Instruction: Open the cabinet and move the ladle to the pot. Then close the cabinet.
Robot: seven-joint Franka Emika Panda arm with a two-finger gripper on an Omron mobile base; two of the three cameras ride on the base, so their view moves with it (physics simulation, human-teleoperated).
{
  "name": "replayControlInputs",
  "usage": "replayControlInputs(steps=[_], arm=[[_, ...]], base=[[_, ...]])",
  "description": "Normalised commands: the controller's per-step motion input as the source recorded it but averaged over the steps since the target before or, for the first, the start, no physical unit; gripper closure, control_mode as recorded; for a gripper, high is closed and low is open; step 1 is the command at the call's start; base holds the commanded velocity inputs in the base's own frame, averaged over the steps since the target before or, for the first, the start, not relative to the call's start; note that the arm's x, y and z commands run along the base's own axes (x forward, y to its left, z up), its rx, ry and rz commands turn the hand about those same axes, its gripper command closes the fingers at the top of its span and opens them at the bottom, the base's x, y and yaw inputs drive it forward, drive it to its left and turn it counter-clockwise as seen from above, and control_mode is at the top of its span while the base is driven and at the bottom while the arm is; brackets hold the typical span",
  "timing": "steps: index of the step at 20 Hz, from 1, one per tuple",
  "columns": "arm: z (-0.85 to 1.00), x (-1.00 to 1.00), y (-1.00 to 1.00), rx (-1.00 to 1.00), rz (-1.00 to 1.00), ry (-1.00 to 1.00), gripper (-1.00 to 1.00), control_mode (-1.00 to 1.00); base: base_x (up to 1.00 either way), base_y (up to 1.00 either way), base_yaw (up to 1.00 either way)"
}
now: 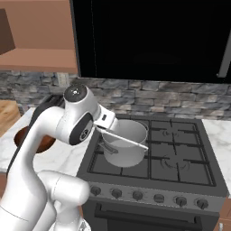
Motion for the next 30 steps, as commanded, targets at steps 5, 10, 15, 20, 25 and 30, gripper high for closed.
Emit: replayControlInputs(steps=[5, 10, 15, 20, 25, 30], arm=[[-0.04, 0.04, -0.17, -0.13, 0.04, 0.1, 1.0, -1.0], [-0.14, 0.13, -0.17, -0.05, 0.04, 0.18, 1.0, -1.0], [-0.13, 0.17, -0.18, -0.04, 0.03, 0.07, 1.0, -1.0], [-0.2, 0.16, -0.04, -0.07, 0.02, 0.06, 1.0, -1.0], [-0.28, 0.07, 0.0, -0.11, 0.0, 0.05, 1.0, -1.0], [-0.23, 0.04, 0.0, -0.12, 0.0, 0.01, 1.0, -1.0]], base=[[0.0, 0.0, 0.0], [0.0, 0.0, 0.0], [0.0, 0.0, 0.0], [0.0, 0.0, 0.0], [0.0, 0.0, 0.0], [0.0, 0.0, 0.0]])
